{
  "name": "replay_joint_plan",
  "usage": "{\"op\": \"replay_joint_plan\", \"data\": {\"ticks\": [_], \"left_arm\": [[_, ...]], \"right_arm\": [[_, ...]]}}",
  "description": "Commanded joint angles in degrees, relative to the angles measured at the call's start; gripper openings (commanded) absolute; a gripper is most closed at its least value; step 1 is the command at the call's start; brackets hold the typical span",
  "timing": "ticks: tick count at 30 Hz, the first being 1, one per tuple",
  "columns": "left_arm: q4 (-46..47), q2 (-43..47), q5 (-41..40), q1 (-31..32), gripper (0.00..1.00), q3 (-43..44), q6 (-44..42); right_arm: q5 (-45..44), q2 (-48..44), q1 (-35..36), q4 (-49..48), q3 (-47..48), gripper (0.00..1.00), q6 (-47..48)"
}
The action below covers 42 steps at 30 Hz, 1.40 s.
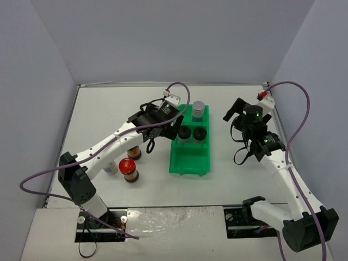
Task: Organize the condiment bottles
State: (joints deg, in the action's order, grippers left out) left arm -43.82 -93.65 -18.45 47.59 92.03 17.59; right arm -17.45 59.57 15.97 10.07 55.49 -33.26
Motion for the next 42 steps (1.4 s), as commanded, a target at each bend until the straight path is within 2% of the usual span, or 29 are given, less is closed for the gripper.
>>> {"op": "replay_joint_plan", "data": {"ticks": [1, 7, 10, 17, 28, 34, 36, 37, 39, 42], "left_arm": [[-3.9, 5.9, -13.0, -1.8, 0.97, -5.0, 11.4], [-9.8, 7.7, -14.7, -8.0, 0.97, -7.2, 19.5], [-9.3, 9.2, -14.4, -10.4, 0.97, -9.5, 20.6], [-6.2, 9.9, -7.1, -15.5, 0.97, -15.1, 21.5], [-0.4, 7.9, 2.7, -16.7, 0.97, -22.2, 23.3], [1.0, 6.8, 5.3, -17.2, 0.89, -23.4, 24.8], [1.6, 6.6, 5.5, -17.1, 0.78, -23.6, 24.8], [1.6, 6.6, 5.6, -17.2, 0.68, -23.5, 24.8], [1.9, 6.4, 5.6, -17.1, 0.46, -23.4, 24.6], [1.9, 6.3, 5.1, -17.1, 0.05, -22.6, 24.3]], "right_arm": [[0.1, 0.1, 0.3, -4.1, 0.2, 1.0, -0.4], [0.5, 0.5, 0.4, -4.1, 1.0, 1.0, -0.1], [0.5, 0.6, 0.3, -4.1, 1.0, 1.0, 0.0], [0.9, 1.0, 0.3, -4.3, 1.1, 1.0, -0.3], [1.0, 0.8, 0.3, -4.4, 0.5, 1.0, -0.7], [1.0, 0.5, 0.3, -4.4, 0.2, 1.0, -0.7], [0.9, 0.3, 0.4, -4.4, 0.0, 1.0, -0.6], [0.9, 0.1, 0.3, -4.4, 0.0, 1.0, -0.7], [0.9, 0.0, 0.3, -4.4, -0.2, 1.0, -0.7], [0.9, 0.0, 0.3, -4.4, -0.4, 1.0, -0.8]]}}
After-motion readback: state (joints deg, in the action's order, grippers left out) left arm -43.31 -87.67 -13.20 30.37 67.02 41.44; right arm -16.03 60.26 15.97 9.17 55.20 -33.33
